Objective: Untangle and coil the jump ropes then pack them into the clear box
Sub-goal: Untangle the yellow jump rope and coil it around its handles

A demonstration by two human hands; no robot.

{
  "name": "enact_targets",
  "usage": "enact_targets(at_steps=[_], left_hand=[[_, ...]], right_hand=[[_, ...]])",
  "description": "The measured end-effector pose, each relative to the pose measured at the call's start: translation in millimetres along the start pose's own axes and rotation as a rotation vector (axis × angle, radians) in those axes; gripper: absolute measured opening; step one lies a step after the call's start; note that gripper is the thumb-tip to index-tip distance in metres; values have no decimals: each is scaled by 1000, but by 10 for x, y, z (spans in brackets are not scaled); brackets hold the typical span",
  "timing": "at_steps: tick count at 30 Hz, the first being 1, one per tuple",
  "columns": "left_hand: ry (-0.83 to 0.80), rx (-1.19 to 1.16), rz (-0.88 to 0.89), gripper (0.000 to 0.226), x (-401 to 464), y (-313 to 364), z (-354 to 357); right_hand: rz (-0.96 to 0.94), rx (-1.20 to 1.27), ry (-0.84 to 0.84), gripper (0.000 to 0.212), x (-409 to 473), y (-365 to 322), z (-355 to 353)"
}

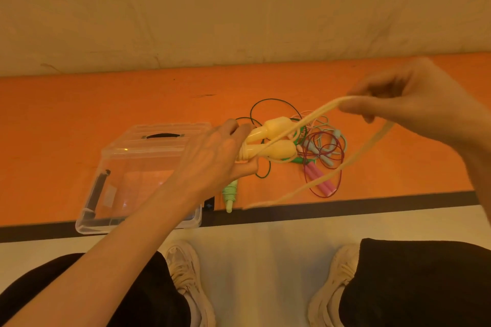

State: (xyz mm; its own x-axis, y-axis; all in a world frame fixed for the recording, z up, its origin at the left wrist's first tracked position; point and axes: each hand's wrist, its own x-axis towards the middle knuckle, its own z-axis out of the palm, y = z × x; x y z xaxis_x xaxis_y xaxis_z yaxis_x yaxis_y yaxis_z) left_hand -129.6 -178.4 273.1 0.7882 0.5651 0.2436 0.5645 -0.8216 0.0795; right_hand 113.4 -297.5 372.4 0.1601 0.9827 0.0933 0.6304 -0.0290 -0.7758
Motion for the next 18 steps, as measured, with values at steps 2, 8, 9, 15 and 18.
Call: enact_targets(at_steps=[2, 8, 9, 15, 18], left_hand=[[14, 3, 40, 55, 10, 20, -24], [-136, -149, 122, 58, -12, 128, -25], [-131, -161, 124, 56, -25, 146, -34], [-86, -298, 124, 64, -68, 189, -96], [-98, -303, 204, 76, -72, 193, -119]], right_hand=[[-38, 8, 123, 5, 84, 23, 94], [-19, 45, 225, 6, 435, 80, 439], [-1, 32, 224, 8, 485, 115, 482], [109, -11, 178, 16, 622, 295, 627], [134, 0, 160, 17, 632, 328, 641]])
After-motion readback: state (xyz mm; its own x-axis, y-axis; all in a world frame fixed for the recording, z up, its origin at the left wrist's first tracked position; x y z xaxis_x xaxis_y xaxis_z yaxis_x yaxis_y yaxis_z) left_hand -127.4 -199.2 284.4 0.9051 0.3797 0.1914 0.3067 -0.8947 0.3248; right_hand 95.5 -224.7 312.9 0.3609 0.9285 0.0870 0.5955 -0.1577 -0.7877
